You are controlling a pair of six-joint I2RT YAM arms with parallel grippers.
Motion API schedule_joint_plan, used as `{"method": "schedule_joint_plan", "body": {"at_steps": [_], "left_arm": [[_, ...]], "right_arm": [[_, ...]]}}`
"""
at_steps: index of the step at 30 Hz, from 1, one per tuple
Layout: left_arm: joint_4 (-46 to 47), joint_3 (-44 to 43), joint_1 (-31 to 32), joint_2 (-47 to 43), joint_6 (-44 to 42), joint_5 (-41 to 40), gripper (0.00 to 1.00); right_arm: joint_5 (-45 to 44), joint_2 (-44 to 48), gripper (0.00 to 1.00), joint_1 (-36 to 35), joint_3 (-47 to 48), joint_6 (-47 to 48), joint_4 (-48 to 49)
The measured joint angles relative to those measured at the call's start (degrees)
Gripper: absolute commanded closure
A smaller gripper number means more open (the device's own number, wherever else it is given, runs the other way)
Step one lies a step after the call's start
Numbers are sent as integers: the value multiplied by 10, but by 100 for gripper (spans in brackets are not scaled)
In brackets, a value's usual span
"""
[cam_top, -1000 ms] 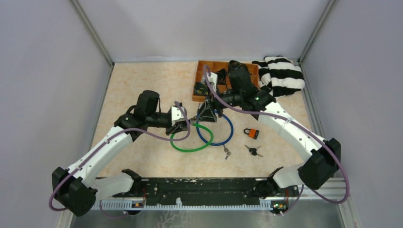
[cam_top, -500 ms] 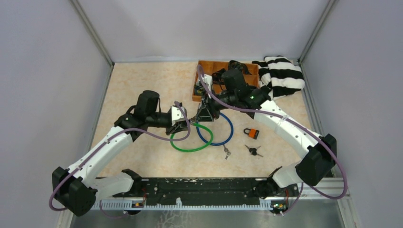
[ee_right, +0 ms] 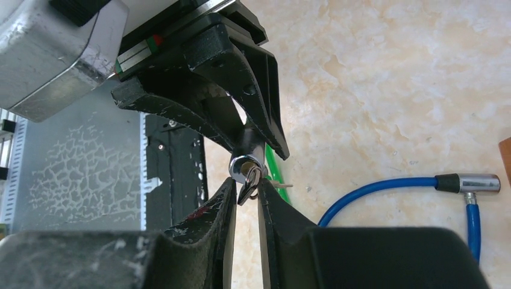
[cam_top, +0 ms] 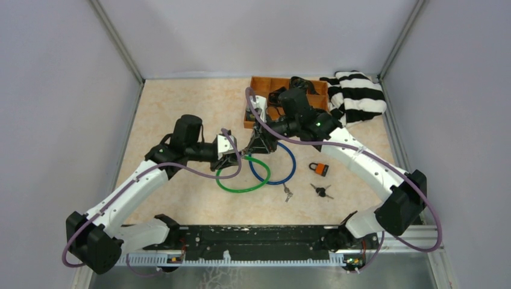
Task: Lock with the key
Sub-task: Lock the lock.
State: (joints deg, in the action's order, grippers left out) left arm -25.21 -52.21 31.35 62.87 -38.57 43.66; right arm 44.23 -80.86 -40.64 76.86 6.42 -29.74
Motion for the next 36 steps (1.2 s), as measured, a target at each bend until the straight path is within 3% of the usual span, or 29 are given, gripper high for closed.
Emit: {"method": "schedule_joint_plan", "body": {"at_steps": [20,36], "left_arm": [[0,1,0,0,1,1,100],[-1,1,0,0,4,3,100]], "right_arm": [[-14,-4,90,-10,16,92,-19],[7,-7,100,-10,21,229,-30]]}}
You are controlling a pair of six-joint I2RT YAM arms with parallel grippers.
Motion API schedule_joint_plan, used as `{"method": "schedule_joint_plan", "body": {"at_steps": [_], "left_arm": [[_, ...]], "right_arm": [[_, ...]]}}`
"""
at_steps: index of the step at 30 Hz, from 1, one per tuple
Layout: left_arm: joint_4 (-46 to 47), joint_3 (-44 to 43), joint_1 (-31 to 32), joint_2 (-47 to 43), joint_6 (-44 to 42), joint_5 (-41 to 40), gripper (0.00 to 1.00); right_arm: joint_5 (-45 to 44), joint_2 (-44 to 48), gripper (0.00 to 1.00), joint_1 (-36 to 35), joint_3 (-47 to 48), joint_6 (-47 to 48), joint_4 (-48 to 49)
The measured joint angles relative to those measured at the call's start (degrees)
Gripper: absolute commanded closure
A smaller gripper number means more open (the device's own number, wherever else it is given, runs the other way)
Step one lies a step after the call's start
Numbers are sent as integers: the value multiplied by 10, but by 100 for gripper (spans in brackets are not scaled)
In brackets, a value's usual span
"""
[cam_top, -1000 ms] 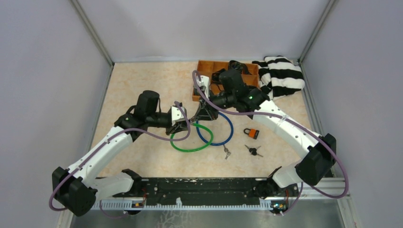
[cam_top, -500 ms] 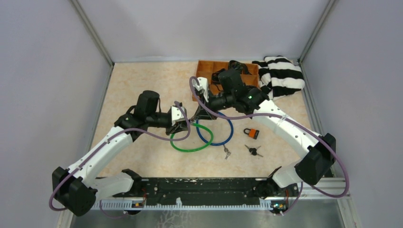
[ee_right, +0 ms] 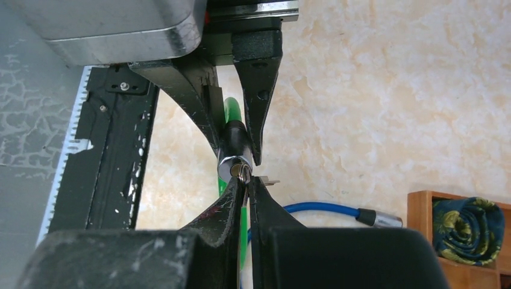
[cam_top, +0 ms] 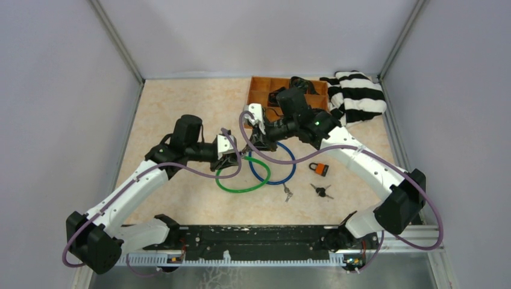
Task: Lock with the key
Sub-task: Lock the lock.
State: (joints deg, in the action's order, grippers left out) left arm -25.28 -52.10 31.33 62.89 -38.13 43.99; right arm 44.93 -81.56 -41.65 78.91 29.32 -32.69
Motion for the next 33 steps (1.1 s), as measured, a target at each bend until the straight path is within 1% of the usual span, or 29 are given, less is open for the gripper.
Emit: {"method": "schedule_joint_plan", "body": {"at_steps": [13,14,15,18,21,25,33], "left_arm": [[3,5,-2,0,0,5,100],[4,6,-2,0,0,5,100],[5,6,-2,0,0,5,100],[5,6,-2,-2,0,5,100],[5,6,-2,-3,0,7,100],[5,6,-2,-4,0,9,100],[5,6,-2,-4,0,10,100]], "right_arm": [[9,-1,100,-4,3,95,-16],[8,-1,97,-4,3,99,-17],[8,-1,91,-4,3,100,-17],[7,-1,78,-5,3,90,-16],[5,-1,71,-6,3,71,-17],[2,-1,72,-6,3,55,-16],[-1,0,93,-6,3,23,-12]]}}
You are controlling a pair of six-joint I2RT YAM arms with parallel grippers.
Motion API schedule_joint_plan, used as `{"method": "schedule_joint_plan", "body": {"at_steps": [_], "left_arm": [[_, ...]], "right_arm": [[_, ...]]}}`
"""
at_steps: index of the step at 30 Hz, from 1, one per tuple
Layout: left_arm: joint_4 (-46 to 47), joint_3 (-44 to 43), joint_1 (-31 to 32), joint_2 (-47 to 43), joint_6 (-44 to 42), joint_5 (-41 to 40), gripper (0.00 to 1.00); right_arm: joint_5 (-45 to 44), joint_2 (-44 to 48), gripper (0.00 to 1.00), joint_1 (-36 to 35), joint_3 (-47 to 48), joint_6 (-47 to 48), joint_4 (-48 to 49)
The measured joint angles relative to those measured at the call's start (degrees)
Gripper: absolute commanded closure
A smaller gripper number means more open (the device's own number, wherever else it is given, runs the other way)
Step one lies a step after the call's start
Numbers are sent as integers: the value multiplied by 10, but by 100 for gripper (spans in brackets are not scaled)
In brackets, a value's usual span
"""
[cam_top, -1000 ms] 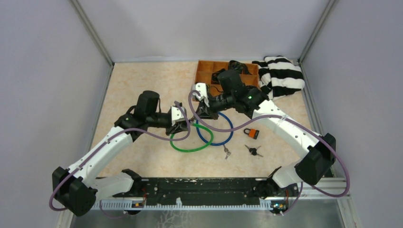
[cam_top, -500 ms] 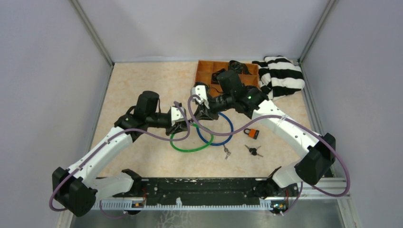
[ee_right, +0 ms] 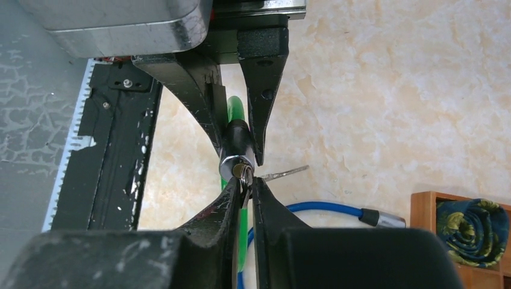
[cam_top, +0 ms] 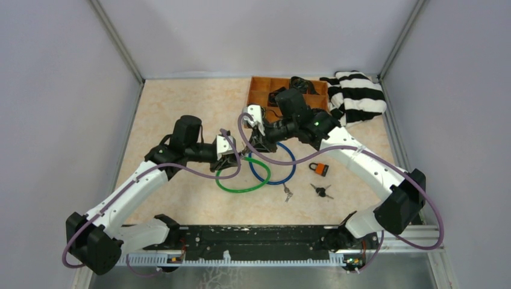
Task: Lock with the key
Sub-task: Lock the lock.
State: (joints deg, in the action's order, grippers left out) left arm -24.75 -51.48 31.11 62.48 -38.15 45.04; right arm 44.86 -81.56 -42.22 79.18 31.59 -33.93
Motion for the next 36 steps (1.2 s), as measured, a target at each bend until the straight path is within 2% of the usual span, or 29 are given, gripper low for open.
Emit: {"method": "schedule_joint_plan", "body": {"at_steps": [4,17,36], "left_arm": [[0,1,0,0,0,0,100],[19,10,0,-7,12,-29,100],[35,15,3,-10,15,-50,100]], "right_arm": [[-4,0,100,0,1,-23,-1],[-47,-7,100,2,13,-136,-4],[-40,-22,100,18,38,-151,-37]]}}
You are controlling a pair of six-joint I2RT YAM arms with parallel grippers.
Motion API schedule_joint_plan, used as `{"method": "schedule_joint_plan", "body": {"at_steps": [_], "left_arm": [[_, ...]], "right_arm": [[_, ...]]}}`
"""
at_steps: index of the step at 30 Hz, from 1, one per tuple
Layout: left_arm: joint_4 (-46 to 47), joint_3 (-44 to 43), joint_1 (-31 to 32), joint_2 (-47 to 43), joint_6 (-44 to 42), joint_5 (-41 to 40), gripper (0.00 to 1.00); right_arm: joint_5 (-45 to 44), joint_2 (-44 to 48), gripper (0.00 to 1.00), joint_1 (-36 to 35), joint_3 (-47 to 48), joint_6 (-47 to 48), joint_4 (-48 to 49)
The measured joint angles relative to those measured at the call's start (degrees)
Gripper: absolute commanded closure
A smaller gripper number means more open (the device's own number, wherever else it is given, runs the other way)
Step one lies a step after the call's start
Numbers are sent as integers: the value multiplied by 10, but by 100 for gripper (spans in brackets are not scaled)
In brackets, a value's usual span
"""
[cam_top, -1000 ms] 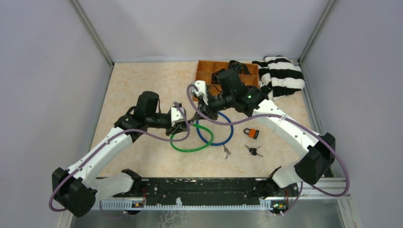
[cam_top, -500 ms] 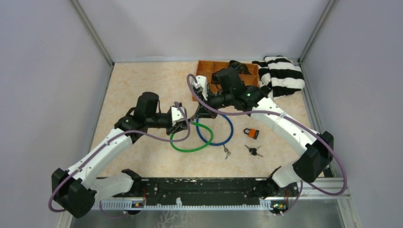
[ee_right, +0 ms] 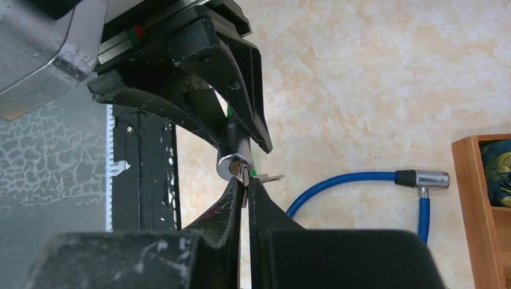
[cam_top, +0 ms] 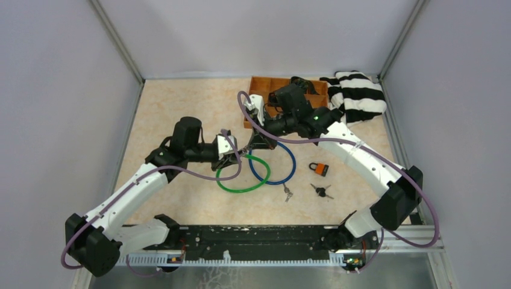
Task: Lock with the key
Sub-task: Lock the lock.
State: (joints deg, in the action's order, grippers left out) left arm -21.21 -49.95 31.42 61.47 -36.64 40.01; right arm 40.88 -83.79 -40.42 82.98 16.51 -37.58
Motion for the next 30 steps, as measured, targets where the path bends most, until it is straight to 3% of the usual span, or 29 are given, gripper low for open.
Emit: {"method": "schedule_joint_plan", "body": {"at_steps": [15,24,30], "left_arm": [[8,1,3,-1,0,-1,100],[3,2,-1,-2,0,-12,100],[2,2,-2,-2,0,-15,100]], "right_arm": [[7,-1,100,5,8,13,-17],[15,-1,56,18,12,20,-39],[21,-1,53,22,15,24,-42]]}}
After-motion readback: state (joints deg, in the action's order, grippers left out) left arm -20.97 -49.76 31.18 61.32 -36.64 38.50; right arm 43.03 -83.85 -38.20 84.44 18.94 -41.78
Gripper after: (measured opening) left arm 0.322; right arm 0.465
